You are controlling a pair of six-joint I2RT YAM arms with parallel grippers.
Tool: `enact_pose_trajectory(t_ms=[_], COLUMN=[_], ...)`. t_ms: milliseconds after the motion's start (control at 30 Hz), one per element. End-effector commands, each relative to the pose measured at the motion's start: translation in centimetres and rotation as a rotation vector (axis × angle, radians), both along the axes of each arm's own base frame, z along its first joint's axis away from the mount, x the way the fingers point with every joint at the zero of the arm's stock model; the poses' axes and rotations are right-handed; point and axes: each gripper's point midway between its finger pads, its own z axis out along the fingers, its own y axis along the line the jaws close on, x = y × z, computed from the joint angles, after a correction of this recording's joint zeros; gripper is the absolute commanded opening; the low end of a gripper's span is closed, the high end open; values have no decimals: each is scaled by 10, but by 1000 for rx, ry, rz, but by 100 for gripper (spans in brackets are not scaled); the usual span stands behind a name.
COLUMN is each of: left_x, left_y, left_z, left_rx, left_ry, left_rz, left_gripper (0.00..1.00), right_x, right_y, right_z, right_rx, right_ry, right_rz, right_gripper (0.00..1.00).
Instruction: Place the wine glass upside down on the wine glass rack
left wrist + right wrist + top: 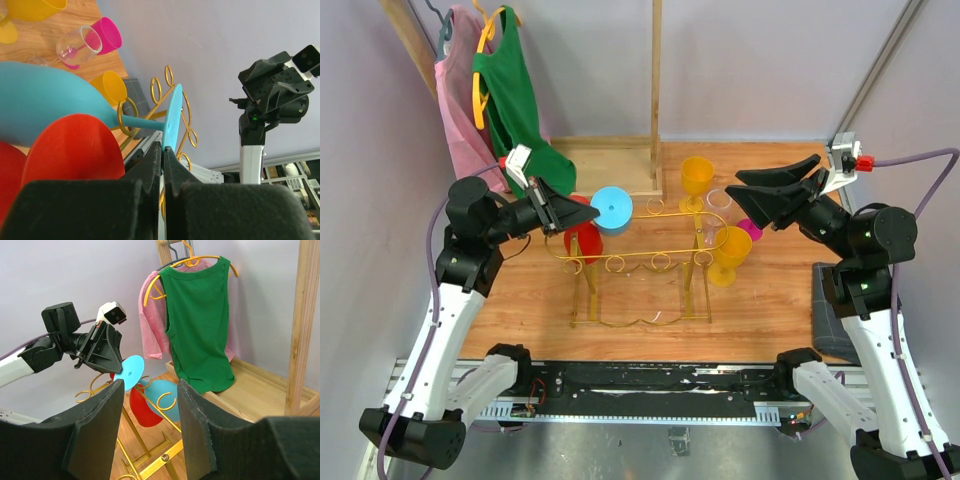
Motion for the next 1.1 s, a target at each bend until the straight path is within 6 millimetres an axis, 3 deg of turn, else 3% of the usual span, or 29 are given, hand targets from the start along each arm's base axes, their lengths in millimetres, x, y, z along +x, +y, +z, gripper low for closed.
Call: enact_pose_trajectory(t_ms=[0,467,567,1067], left_x=[-11,-12,-13,-21], left_y=[0,1,1,4], left_z=[11,1,1,-2], left_rx=[9,34,35,34], left_ry=[-53,-45,-48,-61], left_rz=[-14,-10,-10,-4], left_gripper=[0,13,21,23], right_x=[-1,-4,-4,-3], right_y=[-2,-2,-2,-3], right_z=[7,12,12,11], right_rx=[21,30,31,33], right_ry=[-30,-35,-36,-31], right_rz=[-8,-1,-2,-6], right_gripper=[48,48,48,48])
